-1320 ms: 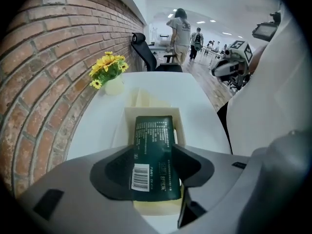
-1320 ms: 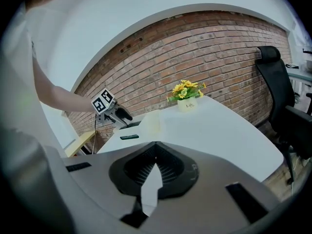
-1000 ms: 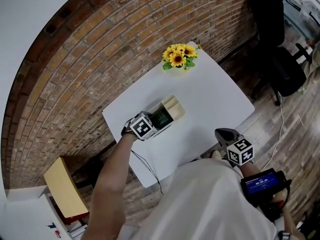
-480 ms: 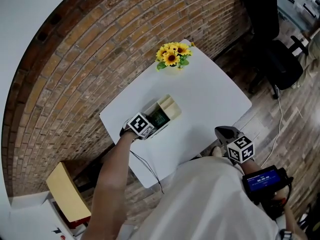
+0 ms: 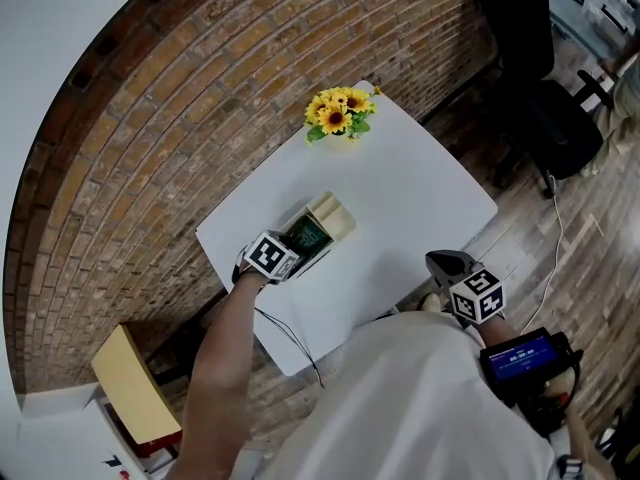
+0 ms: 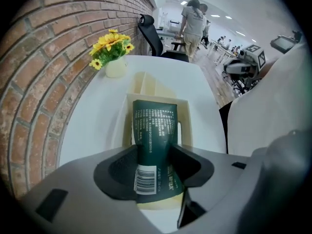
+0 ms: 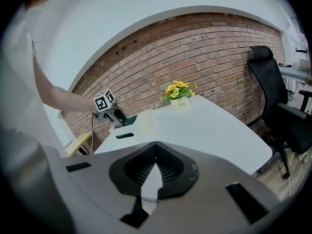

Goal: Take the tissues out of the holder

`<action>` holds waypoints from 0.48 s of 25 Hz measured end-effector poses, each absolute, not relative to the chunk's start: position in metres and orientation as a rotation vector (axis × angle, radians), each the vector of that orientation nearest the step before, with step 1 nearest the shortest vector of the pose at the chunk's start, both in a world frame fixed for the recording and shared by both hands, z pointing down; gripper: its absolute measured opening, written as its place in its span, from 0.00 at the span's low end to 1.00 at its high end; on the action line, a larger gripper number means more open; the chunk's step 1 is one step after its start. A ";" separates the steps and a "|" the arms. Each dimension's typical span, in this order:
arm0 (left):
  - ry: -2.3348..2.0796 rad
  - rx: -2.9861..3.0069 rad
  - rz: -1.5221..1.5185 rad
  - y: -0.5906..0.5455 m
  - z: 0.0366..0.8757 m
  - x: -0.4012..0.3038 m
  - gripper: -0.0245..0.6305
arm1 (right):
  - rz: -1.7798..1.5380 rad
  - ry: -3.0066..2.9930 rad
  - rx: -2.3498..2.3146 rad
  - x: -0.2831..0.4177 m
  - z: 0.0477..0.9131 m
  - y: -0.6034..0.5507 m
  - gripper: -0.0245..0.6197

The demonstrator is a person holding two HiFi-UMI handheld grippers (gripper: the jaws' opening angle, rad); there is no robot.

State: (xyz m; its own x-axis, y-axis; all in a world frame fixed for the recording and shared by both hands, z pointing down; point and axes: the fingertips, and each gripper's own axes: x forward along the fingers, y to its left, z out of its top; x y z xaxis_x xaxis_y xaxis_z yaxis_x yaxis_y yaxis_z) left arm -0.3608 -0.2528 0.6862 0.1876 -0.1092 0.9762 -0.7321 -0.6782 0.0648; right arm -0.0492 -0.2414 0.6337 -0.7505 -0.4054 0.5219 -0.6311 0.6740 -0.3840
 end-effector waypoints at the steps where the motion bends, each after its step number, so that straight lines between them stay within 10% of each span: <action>1: -0.813 1.937 1.505 -0.254 0.680 -0.362 0.39 | 0.783 -2.497 0.801 -0.050 0.634 -0.242 0.05; 12: -1.022 1.998 1.482 -0.247 0.633 -0.363 0.39 | 0.770 -2.548 0.716 -0.062 0.631 -0.247 0.05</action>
State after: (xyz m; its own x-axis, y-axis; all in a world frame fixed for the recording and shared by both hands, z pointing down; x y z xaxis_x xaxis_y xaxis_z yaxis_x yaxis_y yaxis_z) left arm -0.3626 -0.2468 0.6334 0.1490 -0.2957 0.9436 -0.7773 -0.6249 -0.0731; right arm -0.0620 -0.2473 0.6308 -0.7966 -0.3578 0.4873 -0.5679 0.7194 -0.4001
